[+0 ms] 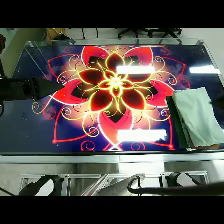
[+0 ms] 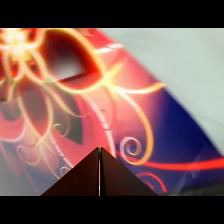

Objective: Fold the shirts.

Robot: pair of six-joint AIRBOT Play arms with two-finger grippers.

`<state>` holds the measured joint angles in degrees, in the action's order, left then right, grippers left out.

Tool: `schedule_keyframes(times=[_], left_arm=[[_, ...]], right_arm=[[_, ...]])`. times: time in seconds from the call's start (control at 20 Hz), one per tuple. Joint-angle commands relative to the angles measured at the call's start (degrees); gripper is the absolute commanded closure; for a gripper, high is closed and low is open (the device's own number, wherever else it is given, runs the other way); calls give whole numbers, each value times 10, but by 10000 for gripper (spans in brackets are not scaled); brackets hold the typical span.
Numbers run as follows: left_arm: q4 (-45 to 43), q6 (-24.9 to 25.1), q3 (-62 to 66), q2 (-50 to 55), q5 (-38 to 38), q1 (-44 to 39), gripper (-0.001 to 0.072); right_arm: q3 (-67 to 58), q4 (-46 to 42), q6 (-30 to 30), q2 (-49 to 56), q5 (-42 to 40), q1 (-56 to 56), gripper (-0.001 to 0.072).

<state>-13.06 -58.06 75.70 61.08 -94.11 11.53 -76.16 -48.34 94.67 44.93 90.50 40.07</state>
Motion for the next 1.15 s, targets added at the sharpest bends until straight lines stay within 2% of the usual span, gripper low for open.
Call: schedule_keyframes(times=[0.0, 0.15, 0.3, 0.4, 0.55, 0.7, 1.1], left_arm=[[-141, -39, -24, -56, 41, -10, 693], [-215, -53, -144, -146, 96, -28, 693], [-220, -51, -256, -219, 109, -51, 692], [-219, -52, -300, -255, 119, -63, 693], [-219, -55, -330, -291, 126, -72, 692], [-218, -55, -334, -309, 127, -73, 692], [-218, -55, -334, -316, 122, -73, 692]], right_arm=[[54, 55, -43, -68, -104, -139, 692], [217, 54, -50, -159, -213, -324, 692], [360, 54, -63, -224, -313, -478, 692], [396, 54, -63, -248, -353, -532, 692], [400, 56, -79, -259, -360, -558, 691], [400, 71, -79, -261, -328, -560, 692], [400, 70, -79, -261, -326, -560, 691]])
